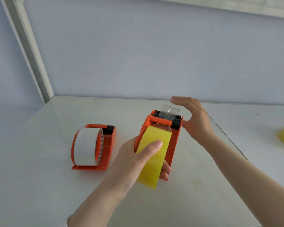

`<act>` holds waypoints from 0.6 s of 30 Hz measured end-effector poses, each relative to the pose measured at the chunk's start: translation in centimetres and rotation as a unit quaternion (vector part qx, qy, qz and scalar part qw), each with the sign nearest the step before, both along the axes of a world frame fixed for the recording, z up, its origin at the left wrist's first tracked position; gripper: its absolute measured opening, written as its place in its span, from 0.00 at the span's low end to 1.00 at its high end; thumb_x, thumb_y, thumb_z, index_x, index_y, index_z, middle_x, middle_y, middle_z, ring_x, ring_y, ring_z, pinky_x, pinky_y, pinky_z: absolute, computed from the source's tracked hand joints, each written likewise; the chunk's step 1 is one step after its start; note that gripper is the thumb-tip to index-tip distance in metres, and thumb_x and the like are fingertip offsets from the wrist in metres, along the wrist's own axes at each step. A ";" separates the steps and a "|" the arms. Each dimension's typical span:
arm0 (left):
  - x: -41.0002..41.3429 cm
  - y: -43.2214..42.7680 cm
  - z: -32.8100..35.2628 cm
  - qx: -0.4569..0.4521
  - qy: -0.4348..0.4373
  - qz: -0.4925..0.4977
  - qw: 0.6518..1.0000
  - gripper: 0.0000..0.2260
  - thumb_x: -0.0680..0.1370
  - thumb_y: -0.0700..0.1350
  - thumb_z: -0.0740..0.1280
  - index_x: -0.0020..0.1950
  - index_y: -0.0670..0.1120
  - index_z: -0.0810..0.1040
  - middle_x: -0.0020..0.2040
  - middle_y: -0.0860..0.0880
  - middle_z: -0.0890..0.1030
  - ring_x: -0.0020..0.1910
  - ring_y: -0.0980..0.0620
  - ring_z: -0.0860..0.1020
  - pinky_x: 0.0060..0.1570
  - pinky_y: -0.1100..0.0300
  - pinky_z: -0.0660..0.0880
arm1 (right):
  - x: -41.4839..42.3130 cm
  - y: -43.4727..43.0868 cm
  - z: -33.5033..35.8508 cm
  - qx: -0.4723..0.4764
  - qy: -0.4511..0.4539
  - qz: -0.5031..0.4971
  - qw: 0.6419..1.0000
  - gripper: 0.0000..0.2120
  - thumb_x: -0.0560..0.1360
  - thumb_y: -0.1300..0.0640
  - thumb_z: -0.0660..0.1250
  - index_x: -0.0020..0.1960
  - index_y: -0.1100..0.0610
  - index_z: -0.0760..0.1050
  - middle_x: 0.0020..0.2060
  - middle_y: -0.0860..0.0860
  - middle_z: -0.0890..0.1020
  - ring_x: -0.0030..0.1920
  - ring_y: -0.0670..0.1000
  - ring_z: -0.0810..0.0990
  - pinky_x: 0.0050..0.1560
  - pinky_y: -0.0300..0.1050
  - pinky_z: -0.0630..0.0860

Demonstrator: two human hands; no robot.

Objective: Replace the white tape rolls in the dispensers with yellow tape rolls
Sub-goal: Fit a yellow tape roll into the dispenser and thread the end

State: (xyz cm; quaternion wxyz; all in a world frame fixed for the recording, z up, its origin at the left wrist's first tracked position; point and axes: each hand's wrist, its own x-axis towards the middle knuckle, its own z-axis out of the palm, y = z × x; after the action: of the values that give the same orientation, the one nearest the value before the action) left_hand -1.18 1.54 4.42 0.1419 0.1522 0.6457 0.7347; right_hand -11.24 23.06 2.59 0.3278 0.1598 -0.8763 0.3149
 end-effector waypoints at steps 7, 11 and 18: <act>0.4 -0.3 0.3 0.016 -0.017 -0.007 1.000 0.13 0.70 0.55 0.63 0.42 0.46 0.77 0.30 0.45 0.84 0.27 0.50 0.82 0.31 0.61 0.77 | -1.4 0.3 2.5 -0.229 -0.101 0.012 0.968 0.05 0.75 0.55 0.66 0.47 0.52 0.80 0.37 0.37 0.84 0.46 0.33 0.79 0.51 0.29 0.70; 0.3 -0.7 0.3 0.016 -0.010 0.003 1.000 0.15 0.70 0.55 0.63 0.44 0.44 0.77 0.30 0.44 0.84 0.27 0.49 0.81 0.30 0.61 0.77 | -0.4 2.1 3.2 -0.232 -0.214 0.217 0.924 0.20 0.68 0.42 0.69 0.58 0.46 0.76 0.57 0.42 0.82 0.63 0.45 0.76 0.61 0.42 0.74; 0.1 -0.7 0.4 0.008 -0.011 -0.006 1.000 0.15 0.69 0.55 0.62 0.44 0.44 0.77 0.29 0.46 0.84 0.26 0.51 0.81 0.30 0.62 0.77 | 0.3 1.3 4.3 -0.163 -0.355 0.261 0.883 0.19 0.69 0.60 0.63 0.58 0.49 0.75 0.59 0.43 0.81 0.61 0.47 0.78 0.59 0.42 0.74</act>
State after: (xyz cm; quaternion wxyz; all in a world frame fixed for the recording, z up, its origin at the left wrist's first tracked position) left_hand -1.04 0.85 4.85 0.1518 0.1488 0.6373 0.7407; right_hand -10.91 24.37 6.85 -0.0773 0.2045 -0.7970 0.5630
